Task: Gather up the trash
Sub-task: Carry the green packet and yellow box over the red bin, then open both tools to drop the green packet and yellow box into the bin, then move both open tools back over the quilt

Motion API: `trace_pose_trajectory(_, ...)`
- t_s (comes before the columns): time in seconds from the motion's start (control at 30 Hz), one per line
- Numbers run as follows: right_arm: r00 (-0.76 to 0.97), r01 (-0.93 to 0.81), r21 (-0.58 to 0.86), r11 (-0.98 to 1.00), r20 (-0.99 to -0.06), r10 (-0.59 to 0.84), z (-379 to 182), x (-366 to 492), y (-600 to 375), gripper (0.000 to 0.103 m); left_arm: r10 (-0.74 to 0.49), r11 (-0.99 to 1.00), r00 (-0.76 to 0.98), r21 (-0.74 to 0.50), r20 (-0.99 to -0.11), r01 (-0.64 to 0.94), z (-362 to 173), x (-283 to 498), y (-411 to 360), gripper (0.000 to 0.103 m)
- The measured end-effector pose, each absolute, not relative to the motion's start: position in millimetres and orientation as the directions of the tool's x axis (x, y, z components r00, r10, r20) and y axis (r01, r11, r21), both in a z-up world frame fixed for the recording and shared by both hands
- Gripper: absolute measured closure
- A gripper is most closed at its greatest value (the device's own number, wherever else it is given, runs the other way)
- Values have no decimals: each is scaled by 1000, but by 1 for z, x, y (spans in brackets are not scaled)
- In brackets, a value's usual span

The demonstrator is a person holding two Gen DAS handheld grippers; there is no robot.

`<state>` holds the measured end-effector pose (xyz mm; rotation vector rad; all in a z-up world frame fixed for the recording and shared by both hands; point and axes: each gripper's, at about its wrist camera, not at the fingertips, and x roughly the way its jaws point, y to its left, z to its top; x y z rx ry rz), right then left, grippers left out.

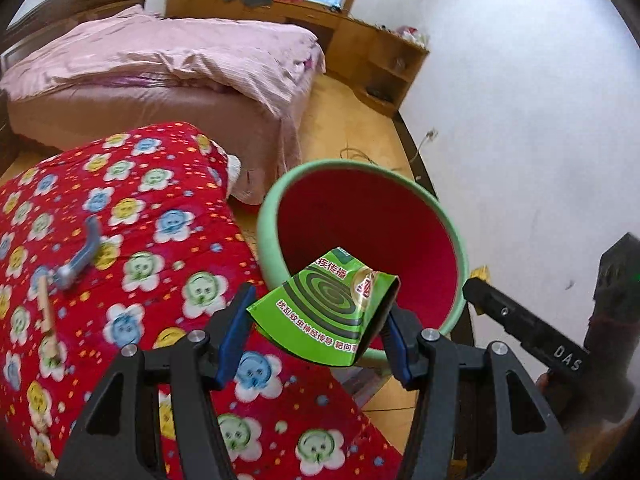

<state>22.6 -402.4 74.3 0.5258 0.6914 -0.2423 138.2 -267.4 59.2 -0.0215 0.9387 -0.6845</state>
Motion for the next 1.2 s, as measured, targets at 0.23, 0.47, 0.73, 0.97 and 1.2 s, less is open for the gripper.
trace_pose_trajectory(0.23, 723, 416, 373, 829, -689, -53, 61, 34, -416, 55, -539, 770, 369, -267, -757, 579, 41, 151, -301, 44)
trace_pose_trajectory(0.47, 719, 433, 381, 817, -692, -58, 57, 40, -423, 54, -524, 747, 354, -218, -775, 628, 30, 150, -321, 42)
trace_pose_trajectory(0.73, 725, 422, 401, 813, -688, -37, 53, 42, -425, 54, -556, 741, 336, -271, -761, 614, 29, 152, -318, 37)
trace_pose_trajectory(0.97, 727, 434, 423, 795, -686, -33, 53, 42, -431, 44, -570, 747, 354, -287, -742, 600, 39, 153, -312, 36)
trace_pose_trajectory(1.2, 740, 427, 443, 788, -672, -23, 56, 40, -427, 44, -565, 755, 381, -272, -732, 597, 52, 150, -297, 36)
